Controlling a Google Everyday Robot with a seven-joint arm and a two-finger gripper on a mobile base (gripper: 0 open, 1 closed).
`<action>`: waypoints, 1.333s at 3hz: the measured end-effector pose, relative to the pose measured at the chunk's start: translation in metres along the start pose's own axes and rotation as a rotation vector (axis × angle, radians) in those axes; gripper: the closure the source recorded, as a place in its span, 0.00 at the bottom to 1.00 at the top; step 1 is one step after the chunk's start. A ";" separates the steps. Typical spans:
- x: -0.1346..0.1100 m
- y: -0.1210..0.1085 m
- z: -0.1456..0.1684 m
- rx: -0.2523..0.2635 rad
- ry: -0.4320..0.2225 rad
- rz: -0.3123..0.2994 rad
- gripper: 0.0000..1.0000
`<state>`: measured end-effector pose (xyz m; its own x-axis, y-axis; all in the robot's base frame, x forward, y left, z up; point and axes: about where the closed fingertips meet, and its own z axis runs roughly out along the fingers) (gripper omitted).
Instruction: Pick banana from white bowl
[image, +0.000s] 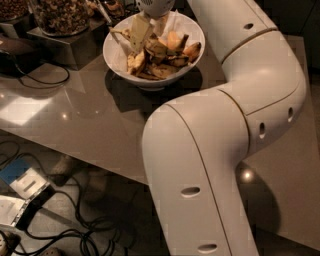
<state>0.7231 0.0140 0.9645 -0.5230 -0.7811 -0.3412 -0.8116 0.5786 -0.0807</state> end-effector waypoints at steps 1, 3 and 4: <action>0.014 -0.018 -0.002 -0.032 -0.076 0.038 0.21; 0.039 -0.040 -0.013 -0.040 -0.128 0.090 0.00; 0.035 -0.035 -0.016 -0.040 -0.137 0.100 0.00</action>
Offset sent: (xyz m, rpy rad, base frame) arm 0.0031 -0.0087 -0.0003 0.0362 -0.0055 -0.0074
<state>0.7291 -0.0371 0.9705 -0.5634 -0.6794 -0.4701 -0.7685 0.6399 -0.0039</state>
